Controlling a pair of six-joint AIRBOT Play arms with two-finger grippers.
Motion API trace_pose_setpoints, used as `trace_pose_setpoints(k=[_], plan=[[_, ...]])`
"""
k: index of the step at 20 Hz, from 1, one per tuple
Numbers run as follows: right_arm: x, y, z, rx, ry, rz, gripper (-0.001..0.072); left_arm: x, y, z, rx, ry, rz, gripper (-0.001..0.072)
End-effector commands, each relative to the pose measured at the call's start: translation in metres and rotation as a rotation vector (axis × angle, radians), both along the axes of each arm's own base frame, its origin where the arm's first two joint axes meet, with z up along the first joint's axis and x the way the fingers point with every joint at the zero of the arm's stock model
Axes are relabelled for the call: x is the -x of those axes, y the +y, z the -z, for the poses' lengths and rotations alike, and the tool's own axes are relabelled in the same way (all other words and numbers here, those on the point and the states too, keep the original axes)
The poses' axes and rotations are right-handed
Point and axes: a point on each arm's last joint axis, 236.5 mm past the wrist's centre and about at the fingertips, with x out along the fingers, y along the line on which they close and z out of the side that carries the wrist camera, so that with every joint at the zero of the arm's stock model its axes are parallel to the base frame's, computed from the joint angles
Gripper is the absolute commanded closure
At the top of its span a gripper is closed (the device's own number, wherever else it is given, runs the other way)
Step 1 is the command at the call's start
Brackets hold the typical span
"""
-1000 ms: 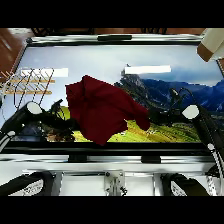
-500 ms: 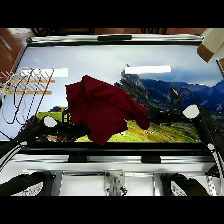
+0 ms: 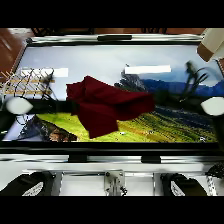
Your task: Fold the shirts.
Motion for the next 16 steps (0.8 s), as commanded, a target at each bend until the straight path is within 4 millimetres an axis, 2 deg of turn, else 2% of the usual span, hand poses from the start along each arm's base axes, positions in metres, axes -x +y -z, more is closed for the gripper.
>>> trace_pose_setpoints(k=[1,2,3,4,5,6,7,8,10,12,14,16], plan=[[0.013,-0.04,-0.217,0.177,-0.699,0.115,0.0655,0.025,0.101,-0.252,-0.138,-0.597,-0.265,0.0675],[0.044,-0.051,-0.286,0.15,-0.888,0.182,0.0655,0.066,0.116,-0.333,-0.037,-0.769,-0.329,0.0675],[0.078,-0.058,-0.335,0.115,-1.024,0.225,0.0655,0.109,0.127,-0.39,0.068,-0.895,-0.374,0.0675],[0.113,-0.061,-0.368,0.097,-1.12,0.243,0.0655,0.154,0.136,-0.436,0.162,-1.015,-0.395,0.0675],[0.144,-0.063,-0.389,0.088,-1.188,0.249,0.0655,0.189,0.143,-0.465,0.216,-1.112,-0.399,0.0676],[0.168,-0.064,-0.4,0.065,-1.228,0.253,0.0655,0.217,0.149,-0.481,0.252,-1.175,-0.404,0.0676],[0.183,-0.063,-0.404,0.041,-1.241,0.25,0.0655,0.232,0.152,-0.485,0.263,-1.196,-0.404,0.0676],[0.194,-0.061,-0.403,0.028,-1.238,0.24,0.0655,0.236,0.153,-0.479,0.254,-1.178,-0.402,0.0676],[0.199,-0.056,-0.396,0.014,-1.203,0.216,0.0655,0.223,0.15,-0.451,0.197,-1.061,-0.394,0.0676],[0.192,-0.053,-0.384,0.045,-1.155,0.195,0.0655,0.202,0.146,-0.424,0.131,-0.962,-0.384,0.0675],[0.178,-0.054,-0.363,0.114,-1.076,0.188,0.0655,0.179,0.148,-0.404,0.064,-0.907,-0.395,0.0675],[0.154,-0.063,-0.324,0.216,-0.921,0.193,0.0655,0.151,0.154,-0.379,-0.025,-0.841,-0.421,0.0674]])
